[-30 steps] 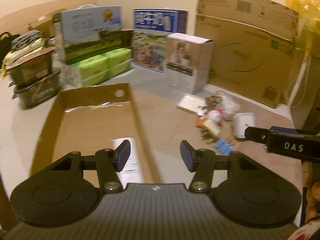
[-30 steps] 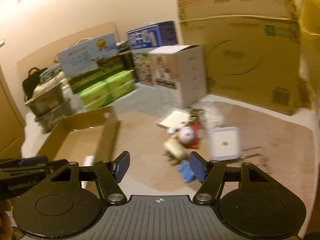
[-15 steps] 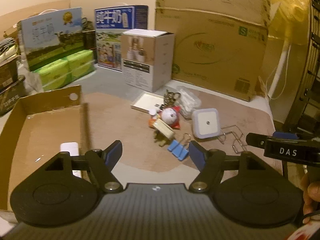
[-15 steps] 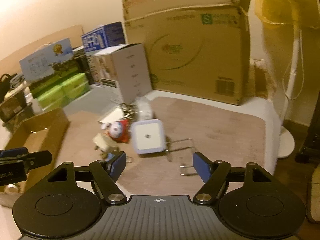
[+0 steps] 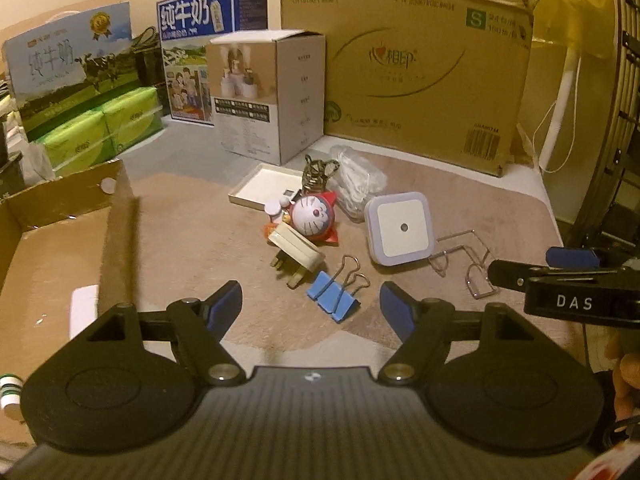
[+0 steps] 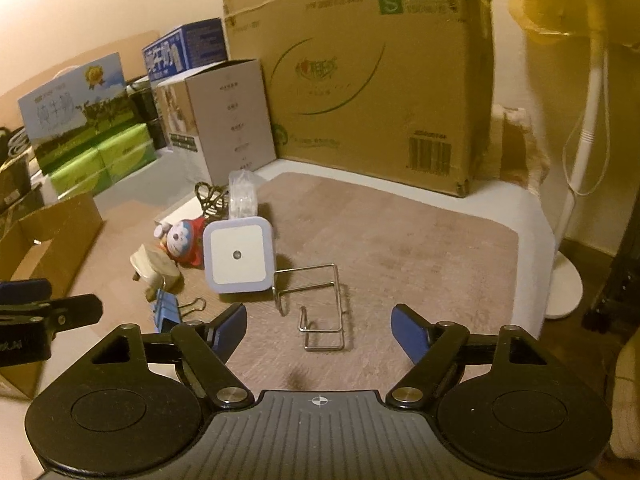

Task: Organize rigid objects
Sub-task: 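Move the left tool toward the blue binder clip while the right tool approaches the wire rack, then grasp the blue binder clip with the left tool while the right tool grasps the metal wire rack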

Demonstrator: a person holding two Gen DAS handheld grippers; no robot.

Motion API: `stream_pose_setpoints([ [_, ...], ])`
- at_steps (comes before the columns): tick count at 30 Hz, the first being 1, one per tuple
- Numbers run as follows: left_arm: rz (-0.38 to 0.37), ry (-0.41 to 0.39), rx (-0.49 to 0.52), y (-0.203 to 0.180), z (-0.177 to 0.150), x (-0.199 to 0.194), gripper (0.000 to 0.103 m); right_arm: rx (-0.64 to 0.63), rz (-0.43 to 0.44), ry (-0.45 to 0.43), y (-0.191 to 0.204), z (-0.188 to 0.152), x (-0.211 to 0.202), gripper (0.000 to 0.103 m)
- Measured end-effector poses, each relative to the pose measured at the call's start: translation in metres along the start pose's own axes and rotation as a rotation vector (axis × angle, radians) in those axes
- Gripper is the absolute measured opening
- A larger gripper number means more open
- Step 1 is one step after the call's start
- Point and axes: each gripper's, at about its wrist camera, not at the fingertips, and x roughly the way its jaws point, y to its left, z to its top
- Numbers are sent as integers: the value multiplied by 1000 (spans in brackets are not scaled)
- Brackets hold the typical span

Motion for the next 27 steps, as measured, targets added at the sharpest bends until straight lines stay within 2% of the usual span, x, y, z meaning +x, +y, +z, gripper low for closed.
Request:
stream_pose_setpoints([
  [11,-13,24,4,0,-10,40,73,-88,37,21,-5,0,43,79],
  [22,-38,17,10,3,-11,58,73,-138,50,30,4,2,71,79],
  [25,-48,22,17,3,-12,63,72,-144,51,33,6,2,74,75],
  [27,-54,23,27,2,-12,66,68,-154,51,34,8,3,76,68],
])
